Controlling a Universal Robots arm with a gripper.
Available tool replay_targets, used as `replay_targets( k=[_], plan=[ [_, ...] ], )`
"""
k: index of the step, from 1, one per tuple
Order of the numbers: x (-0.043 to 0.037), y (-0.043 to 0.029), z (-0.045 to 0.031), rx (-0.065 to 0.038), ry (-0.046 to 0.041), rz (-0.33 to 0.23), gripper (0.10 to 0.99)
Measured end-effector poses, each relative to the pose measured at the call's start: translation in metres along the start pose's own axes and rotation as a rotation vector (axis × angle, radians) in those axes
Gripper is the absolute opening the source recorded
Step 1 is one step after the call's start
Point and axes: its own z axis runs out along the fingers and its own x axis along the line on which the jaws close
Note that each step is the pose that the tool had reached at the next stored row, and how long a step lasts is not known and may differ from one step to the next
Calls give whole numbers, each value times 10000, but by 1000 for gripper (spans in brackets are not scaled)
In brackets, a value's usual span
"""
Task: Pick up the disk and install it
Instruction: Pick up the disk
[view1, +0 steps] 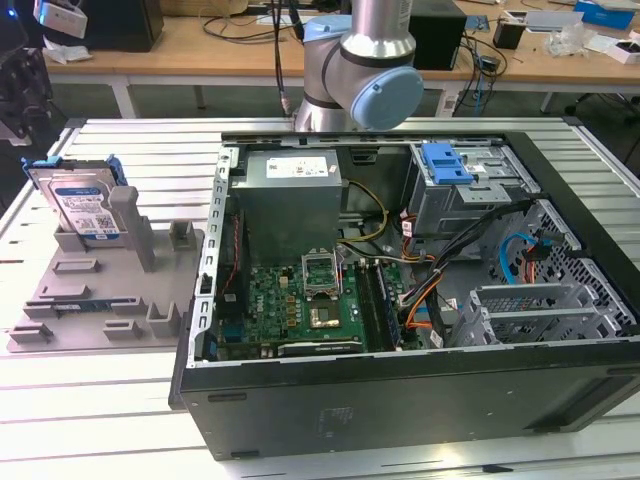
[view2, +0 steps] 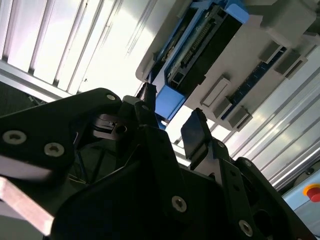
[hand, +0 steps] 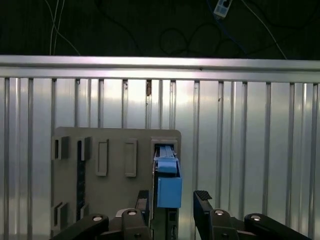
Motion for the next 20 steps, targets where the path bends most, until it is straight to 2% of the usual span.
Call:
replay_targets(
  k=[7, 13, 20],
  plan=[
    [-1, -16, 66, -3, 0, 55, 482],
    [4, -16, 87, -101, 26, 53, 482],
    [42, -17, 125, -135, 27, 60, 482]
  ],
)
